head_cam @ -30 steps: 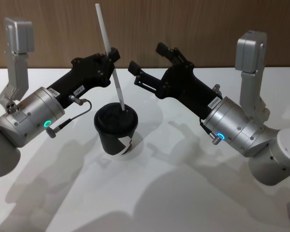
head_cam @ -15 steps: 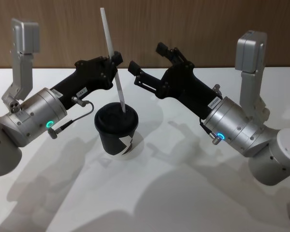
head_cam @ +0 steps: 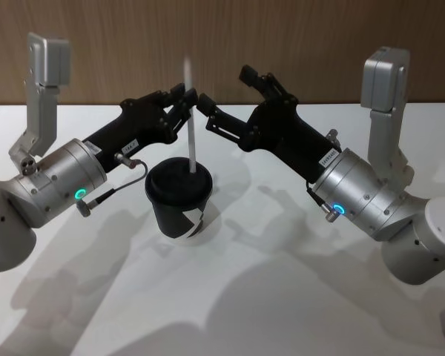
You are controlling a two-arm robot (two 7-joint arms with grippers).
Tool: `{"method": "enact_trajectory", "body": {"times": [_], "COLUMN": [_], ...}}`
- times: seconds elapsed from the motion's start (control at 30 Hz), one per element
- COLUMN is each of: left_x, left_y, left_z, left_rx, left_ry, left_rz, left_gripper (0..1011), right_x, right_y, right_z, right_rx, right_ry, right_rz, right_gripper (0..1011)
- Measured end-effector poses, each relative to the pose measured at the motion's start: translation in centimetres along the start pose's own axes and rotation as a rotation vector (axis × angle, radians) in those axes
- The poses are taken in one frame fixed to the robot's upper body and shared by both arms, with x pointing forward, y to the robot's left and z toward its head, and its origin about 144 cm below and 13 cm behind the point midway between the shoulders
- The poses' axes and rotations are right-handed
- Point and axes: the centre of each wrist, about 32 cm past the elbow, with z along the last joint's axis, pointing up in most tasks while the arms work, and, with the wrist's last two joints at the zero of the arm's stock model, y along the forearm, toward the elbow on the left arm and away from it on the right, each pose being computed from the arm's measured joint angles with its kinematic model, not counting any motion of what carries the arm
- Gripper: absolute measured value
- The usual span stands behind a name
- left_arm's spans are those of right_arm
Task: Pick up the straw with one hand, pass it to the other hand, and insert it into the cup.
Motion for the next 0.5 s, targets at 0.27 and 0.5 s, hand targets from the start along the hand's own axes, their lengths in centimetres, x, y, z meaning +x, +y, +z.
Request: {"method": "enact_trajectory", "body": {"times": [0.27, 0.5], "left_x": [-0.14, -0.43], "left_y": [0.26, 0.97], "left_z": [-0.21, -0.45], "left_rx": [0.009, 0.013], "left_ry": [0.0, 0.001], "left_rz": [0.0, 0.002], "left_gripper": [429, 675], "right_x": [0.0, 0.0], "right_y": [0.0, -0.01], "right_z": [0.0, 0.01], "right_rx": [0.0, 0.0], "right_ry": [0.0, -0.001], "right_rz": [0.0, 0.0], "right_gripper": [1001, 1001]}}
